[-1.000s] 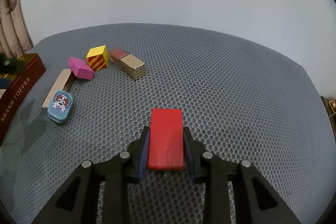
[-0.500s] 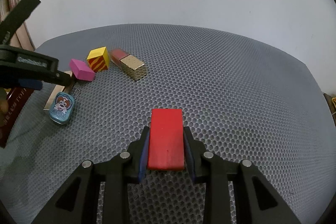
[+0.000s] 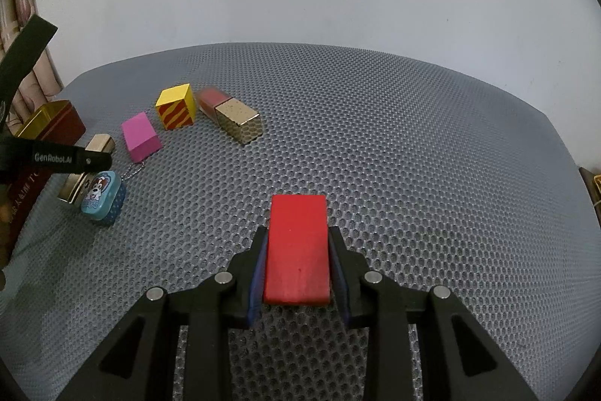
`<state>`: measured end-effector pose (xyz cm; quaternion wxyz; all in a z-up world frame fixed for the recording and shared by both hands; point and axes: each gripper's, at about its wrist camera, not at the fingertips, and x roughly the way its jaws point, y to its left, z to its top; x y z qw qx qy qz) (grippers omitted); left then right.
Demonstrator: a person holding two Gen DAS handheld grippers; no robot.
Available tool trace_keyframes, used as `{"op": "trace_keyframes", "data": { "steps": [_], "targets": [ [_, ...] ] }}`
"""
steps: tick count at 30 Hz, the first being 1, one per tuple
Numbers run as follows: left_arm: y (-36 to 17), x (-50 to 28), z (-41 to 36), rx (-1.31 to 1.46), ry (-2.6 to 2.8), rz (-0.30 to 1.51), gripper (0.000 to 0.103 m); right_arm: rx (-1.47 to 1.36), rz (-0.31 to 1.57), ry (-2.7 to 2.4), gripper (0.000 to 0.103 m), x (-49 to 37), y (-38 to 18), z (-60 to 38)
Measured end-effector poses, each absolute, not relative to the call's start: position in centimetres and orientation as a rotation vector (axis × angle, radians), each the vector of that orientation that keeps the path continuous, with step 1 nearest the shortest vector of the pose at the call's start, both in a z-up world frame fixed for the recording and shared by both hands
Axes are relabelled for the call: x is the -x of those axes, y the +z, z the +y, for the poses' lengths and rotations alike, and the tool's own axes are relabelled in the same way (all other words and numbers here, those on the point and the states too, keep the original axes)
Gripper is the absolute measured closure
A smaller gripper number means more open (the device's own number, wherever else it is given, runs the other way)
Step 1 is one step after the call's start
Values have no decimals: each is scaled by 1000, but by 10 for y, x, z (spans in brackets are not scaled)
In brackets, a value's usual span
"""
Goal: Organize rigid objects
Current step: 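Carry the silver case into the gold tin and open the left gripper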
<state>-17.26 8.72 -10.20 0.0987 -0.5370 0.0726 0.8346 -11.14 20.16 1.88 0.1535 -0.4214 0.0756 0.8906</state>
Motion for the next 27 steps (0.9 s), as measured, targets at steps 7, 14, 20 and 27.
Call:
{"op": "trace_keyframes", "data": {
  "steps": [7,14,20,27],
  "targets": [
    [-102,158,87,1511,2510,251,77,1208,212,2552,72,112,20,192],
    [-93,147,84,1517,2496,252,77,1209,205,2549,72,113,21,190],
    [-70,145,63,1494,2497,236,77,1210,201,2547,72,114,21,189],
    [-49,141,45,1469,2523,216,77,1208,199,2545,73,113,22,185]
  ]
}}
